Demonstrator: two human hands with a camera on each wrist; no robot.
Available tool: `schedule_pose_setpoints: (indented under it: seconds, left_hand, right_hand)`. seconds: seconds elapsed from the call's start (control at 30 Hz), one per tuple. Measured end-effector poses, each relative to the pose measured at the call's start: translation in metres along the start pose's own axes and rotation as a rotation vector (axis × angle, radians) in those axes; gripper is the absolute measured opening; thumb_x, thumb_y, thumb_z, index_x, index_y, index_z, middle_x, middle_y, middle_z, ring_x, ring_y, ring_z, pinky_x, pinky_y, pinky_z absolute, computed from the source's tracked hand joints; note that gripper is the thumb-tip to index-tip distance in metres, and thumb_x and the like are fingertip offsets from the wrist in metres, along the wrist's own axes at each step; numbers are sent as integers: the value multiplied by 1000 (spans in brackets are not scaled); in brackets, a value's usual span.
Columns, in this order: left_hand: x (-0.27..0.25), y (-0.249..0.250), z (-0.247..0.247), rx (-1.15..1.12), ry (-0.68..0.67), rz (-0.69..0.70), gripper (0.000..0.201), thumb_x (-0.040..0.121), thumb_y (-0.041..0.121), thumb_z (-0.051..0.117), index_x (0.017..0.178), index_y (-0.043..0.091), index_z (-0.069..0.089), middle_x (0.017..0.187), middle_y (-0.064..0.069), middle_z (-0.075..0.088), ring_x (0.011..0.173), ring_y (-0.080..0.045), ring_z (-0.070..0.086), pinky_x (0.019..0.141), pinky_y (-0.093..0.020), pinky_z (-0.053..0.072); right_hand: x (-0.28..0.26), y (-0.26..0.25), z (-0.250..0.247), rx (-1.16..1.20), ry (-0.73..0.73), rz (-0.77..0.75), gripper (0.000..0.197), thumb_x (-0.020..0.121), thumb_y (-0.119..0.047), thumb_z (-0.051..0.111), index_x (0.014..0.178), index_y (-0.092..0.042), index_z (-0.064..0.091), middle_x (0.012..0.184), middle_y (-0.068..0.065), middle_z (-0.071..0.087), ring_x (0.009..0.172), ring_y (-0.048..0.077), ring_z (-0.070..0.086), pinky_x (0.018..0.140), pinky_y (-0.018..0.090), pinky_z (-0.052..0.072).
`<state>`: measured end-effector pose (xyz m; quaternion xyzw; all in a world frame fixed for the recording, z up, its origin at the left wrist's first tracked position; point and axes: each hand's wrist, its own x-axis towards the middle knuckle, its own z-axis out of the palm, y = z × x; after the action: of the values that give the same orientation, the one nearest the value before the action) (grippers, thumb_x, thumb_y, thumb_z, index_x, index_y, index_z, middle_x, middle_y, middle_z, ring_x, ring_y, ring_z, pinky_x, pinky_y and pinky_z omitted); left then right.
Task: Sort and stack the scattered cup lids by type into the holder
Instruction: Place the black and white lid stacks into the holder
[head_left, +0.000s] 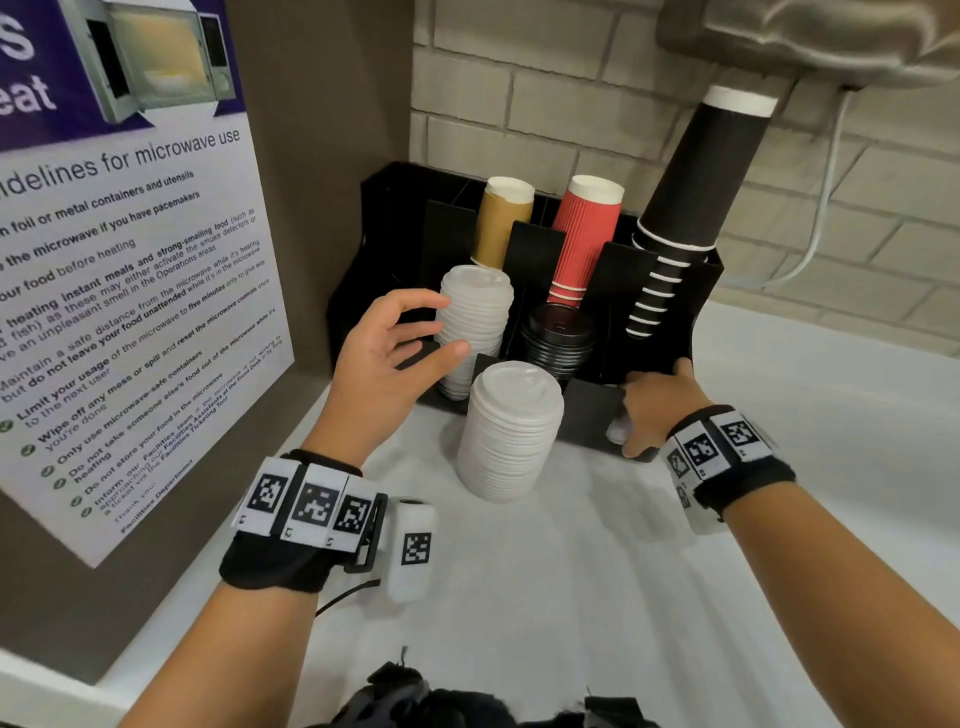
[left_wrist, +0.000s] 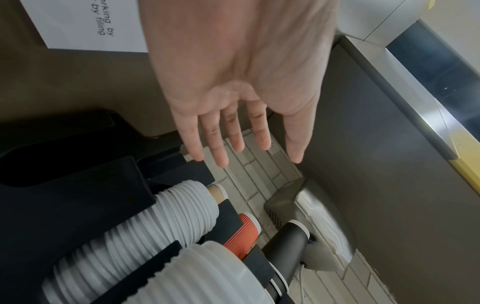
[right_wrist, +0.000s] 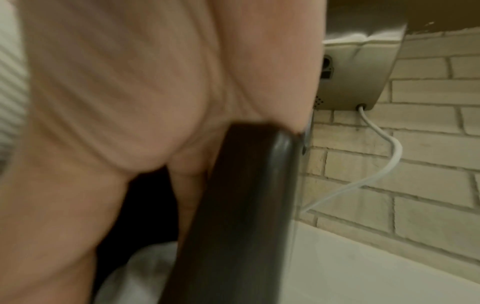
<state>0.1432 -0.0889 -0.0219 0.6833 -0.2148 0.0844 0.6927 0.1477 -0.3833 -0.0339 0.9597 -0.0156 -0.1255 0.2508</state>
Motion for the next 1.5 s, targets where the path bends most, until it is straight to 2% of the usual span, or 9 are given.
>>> schedule_pose_setpoints:
  seconds: [0.1, 0.2, 0.27, 0.33, 0.47, 1.07, 1.3, 1.4, 1.5]
  left_hand:
    - [1, -2, -2, 6, 14, -3, 35, 76, 31, 72, 108, 33, 59, 124, 6, 59, 110, -7, 62, 98, -26, 49]
    - [2, -5, -3, 13, 25, -8, 30, 85, 16, 71, 108, 32, 60, 123, 7, 59, 107, -7, 62, 96, -24, 49]
    - [1, -7, -3, 22, 22, -11, 30, 87, 13, 69, 108, 31, 60, 123, 5, 59, 106, -7, 62, 95, -23, 49]
    - [0, -7, -2, 26, 20, -16, 29, 88, 11, 68, 109, 29, 60, 123, 3, 59, 106, -8, 62, 94, -23, 50]
    - [-1, -8, -1, 33, 17, -19, 28, 89, 10, 68, 111, 26, 60, 124, 1, 59, 105, -9, 63, 91, -20, 50]
    - [-3, -6, -1, 49, 7, -20, 30, 89, 9, 67, 110, 28, 59, 125, -1, 58, 108, -10, 61, 99, -32, 49]
    - [-4, -8, 7, 76, -305, -51, 97, 61, 40, 90, 141, 43, 34, 146, 14, 44, 132, -1, 44, 111, -32, 38]
    - [-4, -7, 21, -66, -278, -44, 97, 61, 36, 86, 141, 44, 32, 145, 10, 48, 133, -9, 46, 112, -40, 39]
    - [-4, -5, 23, -138, -255, -47, 93, 60, 42, 88, 138, 50, 37, 145, 5, 49, 131, -16, 50, 109, -44, 42]
  right_hand:
    - [-6, 5, -11, 161, 89, 33, 29, 81, -31, 63, 105, -16, 64, 113, 3, 54, 107, 23, 52, 96, 39, 34]
    - [-17, 6, -26, 600, 475, 17, 22, 84, -6, 57, 106, -6, 61, 110, 14, 55, 103, 33, 55, 88, 36, 44]
    - [-30, -8, -40, 913, 665, -117, 16, 83, -3, 62, 97, -7, 57, 100, 11, 56, 92, 27, 57, 77, 18, 43]
    - [-39, -30, -52, 1065, 638, -242, 26, 81, -20, 72, 94, -15, 50, 99, 3, 54, 88, 15, 54, 70, 7, 38]
    - [-38, -67, -55, 1056, 487, -264, 58, 67, -47, 79, 103, -19, 44, 105, -2, 45, 89, 11, 47, 73, 18, 43]
    - [-33, -78, -53, 1078, 515, -204, 65, 56, -31, 85, 101, -17, 39, 104, 0, 38, 81, 10, 41, 66, 19, 36]
    - [-52, -66, -82, 1310, 700, -253, 59, 62, -29, 81, 106, -18, 43, 108, -1, 45, 102, 12, 45, 81, 13, 41]
    - [-59, -70, -89, 1448, 668, -328, 56, 71, -27, 81, 112, -19, 45, 113, -2, 51, 108, 13, 52, 84, 23, 49]
    - [-65, -70, -89, 1540, 570, -380, 54, 76, -37, 77, 119, -28, 45, 115, -7, 57, 106, 5, 57, 82, 17, 51]
